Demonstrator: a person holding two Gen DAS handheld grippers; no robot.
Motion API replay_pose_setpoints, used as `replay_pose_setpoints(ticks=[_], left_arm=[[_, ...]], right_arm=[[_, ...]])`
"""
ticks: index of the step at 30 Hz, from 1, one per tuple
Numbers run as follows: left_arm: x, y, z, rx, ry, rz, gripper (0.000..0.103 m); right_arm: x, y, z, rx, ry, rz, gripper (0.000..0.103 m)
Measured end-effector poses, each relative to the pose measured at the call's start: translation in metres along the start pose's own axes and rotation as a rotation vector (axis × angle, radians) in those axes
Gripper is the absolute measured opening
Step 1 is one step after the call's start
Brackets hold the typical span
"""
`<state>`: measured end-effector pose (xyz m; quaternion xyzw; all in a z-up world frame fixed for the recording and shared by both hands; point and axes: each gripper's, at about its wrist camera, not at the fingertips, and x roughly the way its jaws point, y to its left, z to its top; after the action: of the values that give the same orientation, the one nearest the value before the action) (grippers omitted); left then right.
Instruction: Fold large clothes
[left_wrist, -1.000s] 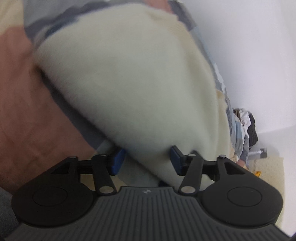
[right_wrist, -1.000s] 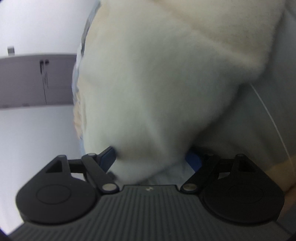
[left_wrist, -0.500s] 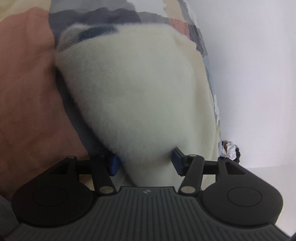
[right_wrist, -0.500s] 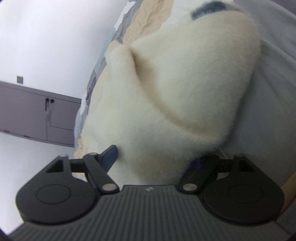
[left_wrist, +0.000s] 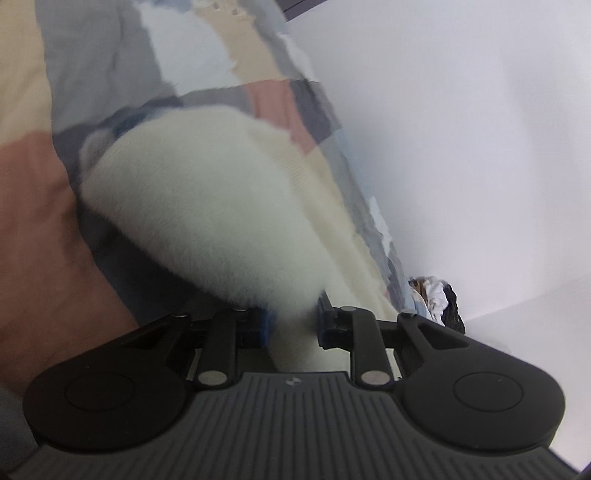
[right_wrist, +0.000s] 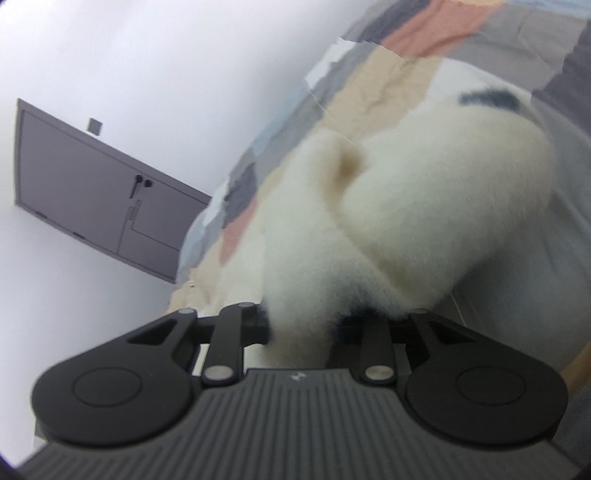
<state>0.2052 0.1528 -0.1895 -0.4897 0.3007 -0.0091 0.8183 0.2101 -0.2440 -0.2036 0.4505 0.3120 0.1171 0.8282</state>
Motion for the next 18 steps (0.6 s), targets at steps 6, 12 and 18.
replay_pose_setpoints(ticks=[6,12,18], left_arm=[[-0.049,-0.012,-0.021,0.025,-0.005,-0.064,0.026],[-0.049,-0.015,-0.019,0.041,0.022,-0.06,0.034],[-0.036,-0.027,0.003,0.036,0.026,-0.113,0.042]], right_arm=[[-0.041,0.01,0.004,0.037,0.019,0.09,0.031],[-0.046,0.009,0.01,0.046,0.037,0.097,0.045],[-0.039,0.019,0.024,0.019,0.048,0.145,0.063]])
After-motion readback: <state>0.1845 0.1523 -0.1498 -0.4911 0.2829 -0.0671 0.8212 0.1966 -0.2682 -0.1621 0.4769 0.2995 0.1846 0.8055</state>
